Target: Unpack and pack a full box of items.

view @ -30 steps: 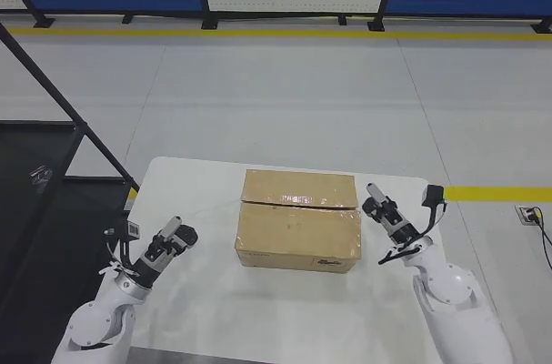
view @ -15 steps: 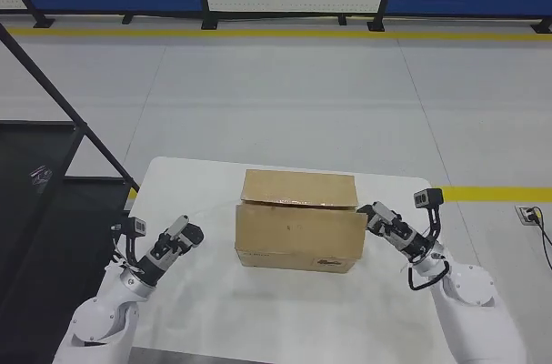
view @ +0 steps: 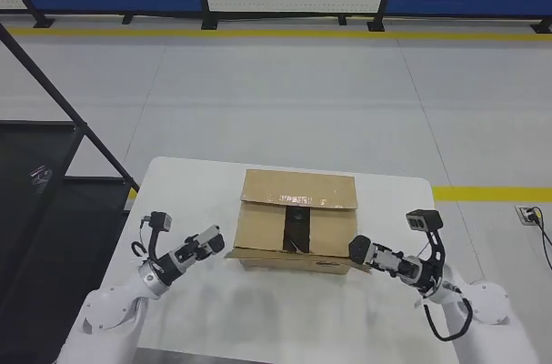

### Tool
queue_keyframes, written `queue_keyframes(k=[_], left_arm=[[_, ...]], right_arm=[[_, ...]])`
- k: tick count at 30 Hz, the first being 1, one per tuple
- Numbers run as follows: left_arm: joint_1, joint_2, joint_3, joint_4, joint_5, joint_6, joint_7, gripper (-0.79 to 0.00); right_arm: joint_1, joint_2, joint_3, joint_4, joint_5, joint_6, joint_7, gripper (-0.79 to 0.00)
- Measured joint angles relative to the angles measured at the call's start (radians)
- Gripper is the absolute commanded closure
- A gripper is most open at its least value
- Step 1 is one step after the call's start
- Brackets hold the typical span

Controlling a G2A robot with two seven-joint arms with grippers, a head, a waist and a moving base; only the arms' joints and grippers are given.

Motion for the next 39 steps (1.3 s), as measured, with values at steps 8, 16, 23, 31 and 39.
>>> queue_keyframes(k=[8, 16, 23, 31, 39], left_arm=[[-0.002, 0.021, 0.013, 0.009, 0.087, -0.004, -0.152, -0.785], [-0.006, 0.036, 0.033, 0.029, 0.179, 0.021, -0.199, -0.785], [-0.022, 0.042, 0.066, 0.061, 0.238, 0.045, -0.179, -0.785], [-0.044, 0.047, 0.096, 0.098, 0.286, 0.07, -0.159, -0.785], [-0.044, 0.047, 0.096, 0.097, 0.285, 0.07, -0.159, -0.785]], right_arm=[[-0.072, 0.038, -0.023, -0.091, -0.144, -0.06, -0.06, -0.785], [-0.067, 0.055, -0.05, -0.056, -0.061, -0.063, -0.107, -0.785], [-0.003, 0.043, -0.08, -0.041, 0.027, 0.158, -0.326, -0.785], [0.06, 0.023, -0.122, -0.021, 0.144, 0.467, -0.652, -0.785], [0.058, 0.023, -0.124, -0.02, 0.14, 0.43, -0.598, -0.785]])
